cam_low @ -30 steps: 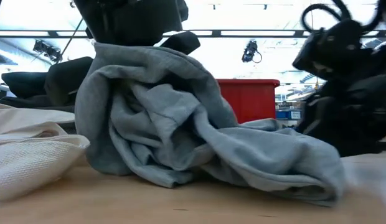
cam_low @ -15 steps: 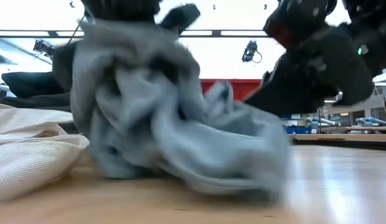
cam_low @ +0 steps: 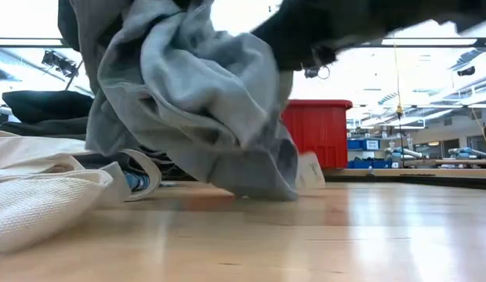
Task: Fold Laundry from Bin
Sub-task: Fold the gray shirt
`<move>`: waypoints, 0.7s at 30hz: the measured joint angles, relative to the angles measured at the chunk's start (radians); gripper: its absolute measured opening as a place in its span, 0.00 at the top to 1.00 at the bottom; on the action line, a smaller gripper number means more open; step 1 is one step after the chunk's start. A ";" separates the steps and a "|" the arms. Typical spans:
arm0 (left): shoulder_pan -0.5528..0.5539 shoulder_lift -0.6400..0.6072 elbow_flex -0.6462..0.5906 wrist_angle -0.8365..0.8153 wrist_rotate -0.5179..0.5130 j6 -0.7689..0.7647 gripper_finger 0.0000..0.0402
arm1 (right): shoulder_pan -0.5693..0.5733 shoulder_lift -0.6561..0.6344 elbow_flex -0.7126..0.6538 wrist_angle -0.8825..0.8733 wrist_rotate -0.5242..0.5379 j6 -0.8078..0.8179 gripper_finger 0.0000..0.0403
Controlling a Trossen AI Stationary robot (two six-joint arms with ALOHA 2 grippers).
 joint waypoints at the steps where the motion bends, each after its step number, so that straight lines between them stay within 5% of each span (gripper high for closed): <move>1: -0.003 -0.011 0.000 -0.012 -0.005 -0.004 0.93 | -0.010 -0.001 0.025 -0.028 -0.006 -0.010 0.48; 11: 0.002 -0.106 0.000 -0.144 -0.044 -0.108 0.93 | -0.054 -0.005 0.126 -0.225 -0.010 0.028 0.52; 21: 0.002 -0.134 0.008 -0.087 -0.059 -0.011 0.93 | -0.057 -0.067 0.126 -0.228 0.013 -0.023 0.54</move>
